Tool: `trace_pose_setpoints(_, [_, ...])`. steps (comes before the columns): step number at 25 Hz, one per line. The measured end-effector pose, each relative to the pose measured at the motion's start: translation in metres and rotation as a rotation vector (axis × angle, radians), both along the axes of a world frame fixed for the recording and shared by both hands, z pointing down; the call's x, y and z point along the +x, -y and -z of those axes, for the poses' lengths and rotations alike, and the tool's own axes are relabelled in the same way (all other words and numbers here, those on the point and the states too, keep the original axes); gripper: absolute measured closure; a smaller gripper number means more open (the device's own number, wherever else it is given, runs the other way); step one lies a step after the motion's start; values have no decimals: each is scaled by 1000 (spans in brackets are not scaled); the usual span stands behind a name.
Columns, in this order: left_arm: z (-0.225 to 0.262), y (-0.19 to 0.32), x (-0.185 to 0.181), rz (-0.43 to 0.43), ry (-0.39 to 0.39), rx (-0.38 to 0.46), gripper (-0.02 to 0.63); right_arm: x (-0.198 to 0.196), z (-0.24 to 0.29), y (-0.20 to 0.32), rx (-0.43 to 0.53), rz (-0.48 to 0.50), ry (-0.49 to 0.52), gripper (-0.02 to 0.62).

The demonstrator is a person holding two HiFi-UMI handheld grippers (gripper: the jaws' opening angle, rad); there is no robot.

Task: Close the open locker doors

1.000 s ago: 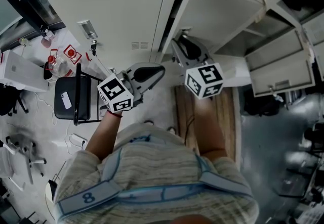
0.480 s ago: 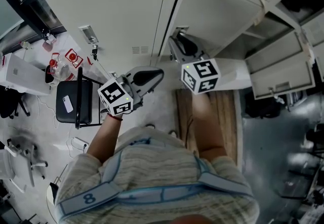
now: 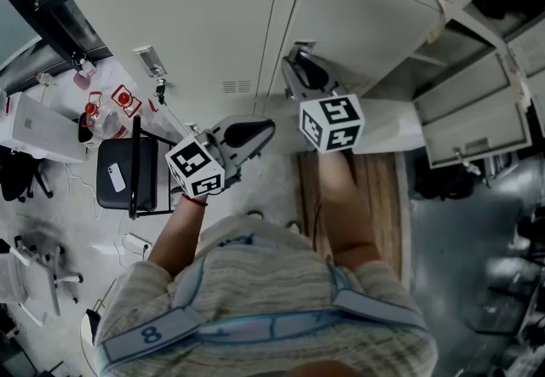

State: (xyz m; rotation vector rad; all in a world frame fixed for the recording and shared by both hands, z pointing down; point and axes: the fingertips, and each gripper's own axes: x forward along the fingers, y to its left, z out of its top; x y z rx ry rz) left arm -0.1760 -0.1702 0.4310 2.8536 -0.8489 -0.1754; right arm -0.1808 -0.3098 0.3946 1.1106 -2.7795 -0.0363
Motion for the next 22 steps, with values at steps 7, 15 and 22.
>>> trace_pose_setpoints(7, [1,0,-1,-7,-2,11,601,-1,1,8,5,-22,-13,505])
trace_pose_setpoints(15, [1,2,0,-11,0,7,601,-4,2,11,16,-27,-25,506])
trace_pose_setpoints(22, [0,2,-2,-7,5,-3,601,-3,1,11,15,-30,-17,506])
